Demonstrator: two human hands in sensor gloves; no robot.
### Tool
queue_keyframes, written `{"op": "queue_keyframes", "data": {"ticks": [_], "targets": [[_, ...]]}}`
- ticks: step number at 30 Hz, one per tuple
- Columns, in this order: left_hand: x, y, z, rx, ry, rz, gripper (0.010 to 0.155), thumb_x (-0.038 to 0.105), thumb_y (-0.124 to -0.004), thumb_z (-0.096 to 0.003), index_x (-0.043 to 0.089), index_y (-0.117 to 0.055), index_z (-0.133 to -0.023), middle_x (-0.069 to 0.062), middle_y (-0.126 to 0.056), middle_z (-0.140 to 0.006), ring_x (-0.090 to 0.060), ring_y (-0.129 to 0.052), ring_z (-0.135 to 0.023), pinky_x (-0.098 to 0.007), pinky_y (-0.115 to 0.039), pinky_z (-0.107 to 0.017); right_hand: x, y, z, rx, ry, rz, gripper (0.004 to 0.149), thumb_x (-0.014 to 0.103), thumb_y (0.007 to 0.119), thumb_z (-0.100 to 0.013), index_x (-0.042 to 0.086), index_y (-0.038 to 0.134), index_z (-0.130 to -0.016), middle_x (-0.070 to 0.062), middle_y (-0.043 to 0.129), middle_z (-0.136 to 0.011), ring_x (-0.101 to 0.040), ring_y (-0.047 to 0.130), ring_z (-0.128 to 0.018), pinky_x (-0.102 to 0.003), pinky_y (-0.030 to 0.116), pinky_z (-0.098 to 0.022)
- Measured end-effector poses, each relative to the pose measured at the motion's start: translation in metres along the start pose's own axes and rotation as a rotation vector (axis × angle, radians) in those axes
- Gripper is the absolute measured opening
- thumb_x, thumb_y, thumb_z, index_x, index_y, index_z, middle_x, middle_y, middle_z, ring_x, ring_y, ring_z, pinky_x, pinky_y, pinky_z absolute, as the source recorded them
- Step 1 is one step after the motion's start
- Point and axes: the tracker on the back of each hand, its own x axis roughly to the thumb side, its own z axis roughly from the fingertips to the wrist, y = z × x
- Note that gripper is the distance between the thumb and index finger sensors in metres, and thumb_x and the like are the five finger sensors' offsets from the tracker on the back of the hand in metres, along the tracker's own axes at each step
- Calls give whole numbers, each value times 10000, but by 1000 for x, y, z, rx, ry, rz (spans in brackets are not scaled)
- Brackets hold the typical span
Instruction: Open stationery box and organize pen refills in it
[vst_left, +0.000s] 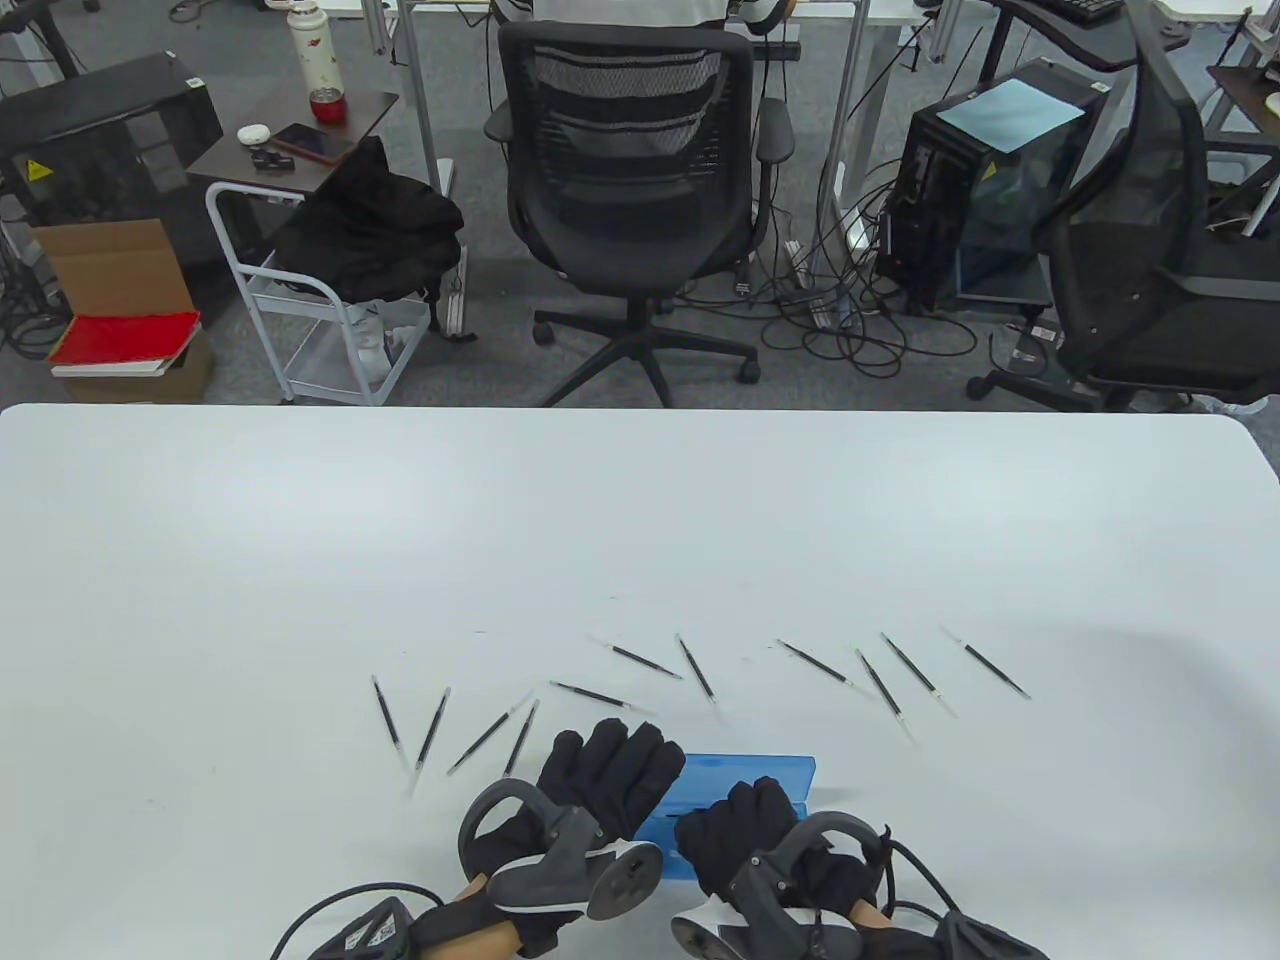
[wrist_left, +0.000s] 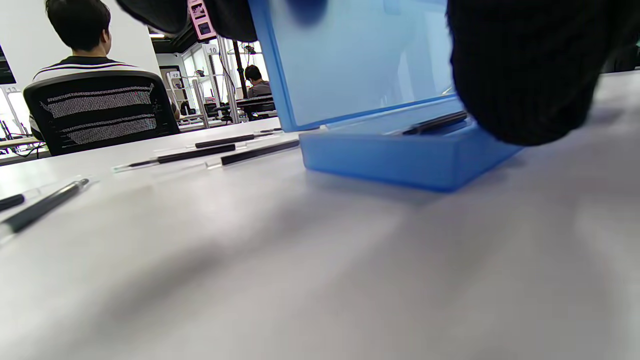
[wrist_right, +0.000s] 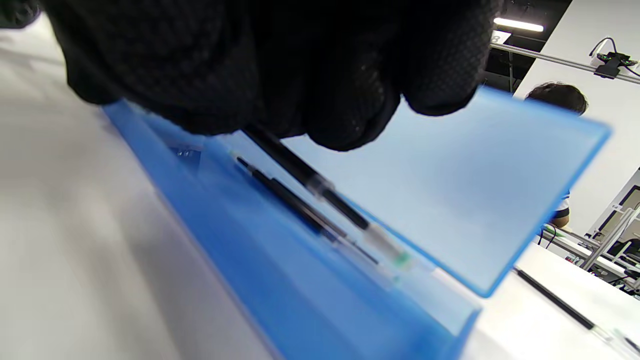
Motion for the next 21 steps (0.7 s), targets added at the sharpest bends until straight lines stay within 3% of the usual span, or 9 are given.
{"op": "queue_keyframes", "data": {"ticks": [15,21], "targets": [[-1,-1,1,2,-9,10,1132,632,-824,-425,192,-113,-1189,-112,-178,-1286,-473,-387,-1176,-673,-474,-810,3,10,-18,16,37,-42,593,337,922,-400,191,729,-941,-25,989,-769,-299,994,-702,-556,795,-631],[-1,-1,1,0,-9,15,1135,631,-825,-425,191,-111,-1189,-113,-175,-1286,-474,-386,-1175,-673,-473,-811,-5,-8,-11,-27,78,-127,581,358,919,-397,198,748,-929,-21,1003,-749,-293,1006,-684,-552,806,-621]]}}
